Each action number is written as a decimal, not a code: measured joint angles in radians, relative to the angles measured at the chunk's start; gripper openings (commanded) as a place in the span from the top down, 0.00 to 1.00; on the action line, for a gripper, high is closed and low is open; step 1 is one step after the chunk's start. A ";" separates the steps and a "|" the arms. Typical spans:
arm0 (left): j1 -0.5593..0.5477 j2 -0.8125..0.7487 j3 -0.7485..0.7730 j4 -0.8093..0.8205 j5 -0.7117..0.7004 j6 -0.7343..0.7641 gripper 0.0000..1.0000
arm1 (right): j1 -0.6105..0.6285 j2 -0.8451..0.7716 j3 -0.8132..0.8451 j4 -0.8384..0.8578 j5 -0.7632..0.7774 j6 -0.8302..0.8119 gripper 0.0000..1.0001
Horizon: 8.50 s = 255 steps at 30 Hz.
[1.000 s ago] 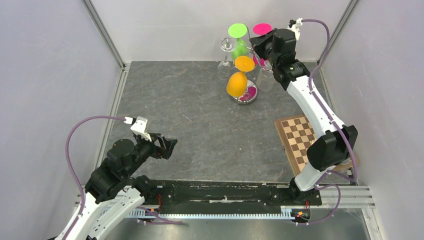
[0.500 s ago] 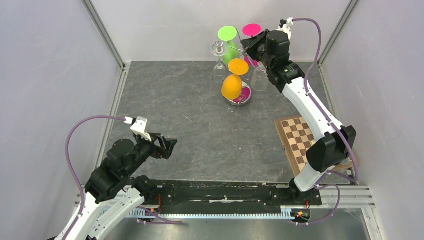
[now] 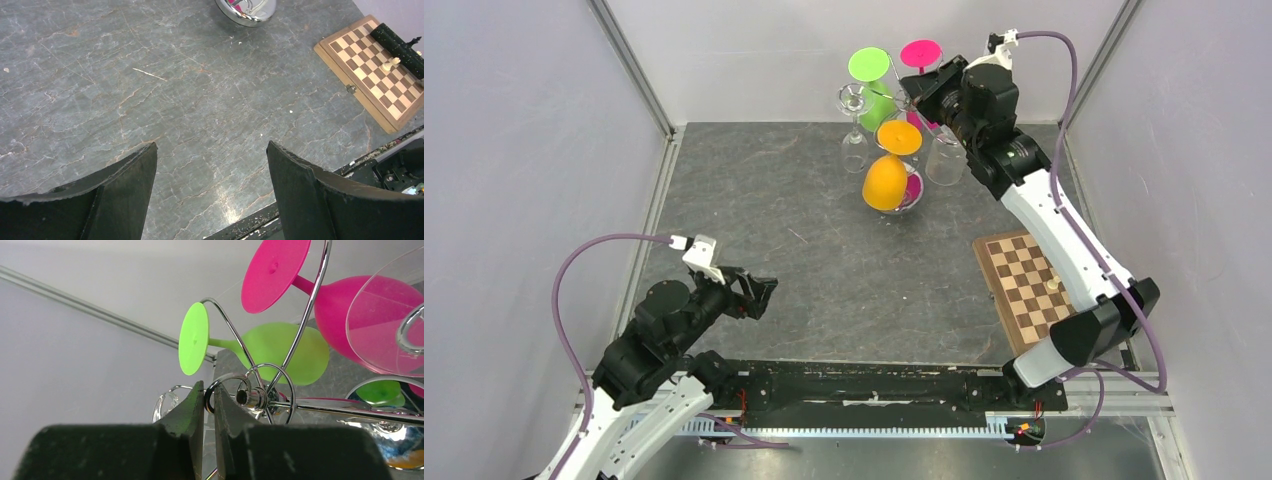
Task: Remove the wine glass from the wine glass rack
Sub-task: Move the wine rack to the center of the board, then pick up the wine glass from the wine rack.
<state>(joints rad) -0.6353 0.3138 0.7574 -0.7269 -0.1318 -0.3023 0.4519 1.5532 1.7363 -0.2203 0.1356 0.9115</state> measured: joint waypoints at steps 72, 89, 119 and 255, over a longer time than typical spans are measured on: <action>0.000 -0.024 -0.007 0.000 0.002 0.000 0.13 | 0.188 -0.303 -0.357 -0.090 0.012 -0.072 0.99; 0.000 -0.017 -0.009 0.000 0.002 0.000 0.13 | 0.188 -0.298 -0.357 -0.081 0.023 -0.083 0.80; 0.000 0.011 -0.011 0.000 0.002 0.000 0.13 | 0.189 -0.249 -0.259 0.204 0.011 -0.074 0.60; 0.197 0.848 0.483 0.409 0.474 -1.015 0.64 | 0.189 -0.883 -0.492 -0.385 0.221 -0.737 0.27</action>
<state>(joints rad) -0.4385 1.1618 1.2400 -0.3180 0.3420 -1.3174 0.6407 0.6697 1.2446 -0.6056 0.3569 0.1741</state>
